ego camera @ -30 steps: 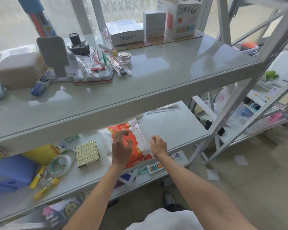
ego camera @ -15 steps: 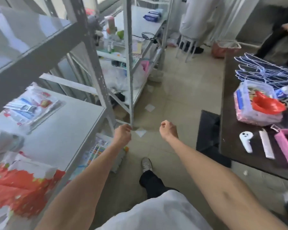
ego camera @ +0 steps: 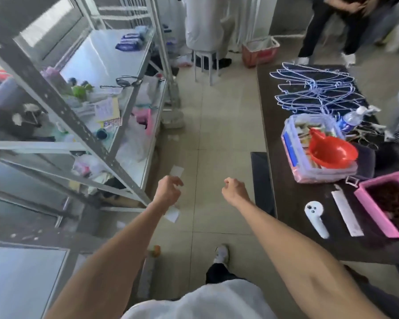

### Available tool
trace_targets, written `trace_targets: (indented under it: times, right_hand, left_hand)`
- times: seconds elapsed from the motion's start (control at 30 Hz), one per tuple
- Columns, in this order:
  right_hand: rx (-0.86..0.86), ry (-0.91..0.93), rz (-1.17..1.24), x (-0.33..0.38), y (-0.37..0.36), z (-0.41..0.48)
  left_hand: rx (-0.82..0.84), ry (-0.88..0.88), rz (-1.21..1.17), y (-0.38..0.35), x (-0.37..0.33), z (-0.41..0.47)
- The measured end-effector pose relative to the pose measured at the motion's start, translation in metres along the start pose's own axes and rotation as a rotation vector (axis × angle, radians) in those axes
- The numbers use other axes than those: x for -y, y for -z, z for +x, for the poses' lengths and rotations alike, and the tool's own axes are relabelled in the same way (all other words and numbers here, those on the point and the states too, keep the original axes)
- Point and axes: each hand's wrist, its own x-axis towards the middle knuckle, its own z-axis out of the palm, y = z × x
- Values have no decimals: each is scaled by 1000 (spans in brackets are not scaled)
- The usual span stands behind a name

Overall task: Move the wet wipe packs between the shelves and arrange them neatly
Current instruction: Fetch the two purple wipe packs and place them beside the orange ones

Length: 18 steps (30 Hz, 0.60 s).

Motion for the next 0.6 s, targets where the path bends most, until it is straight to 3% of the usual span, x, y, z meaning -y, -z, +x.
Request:
trace_targets:
  times: [0.33,0.6]
  right_hand:
    - [18,35,-21,46,64,144]
    - [25,34,-84,104,107,286]
  left_hand:
    - [54,-55,74,-9,-81,145]
    - [94,20,66,-10,-122,319]
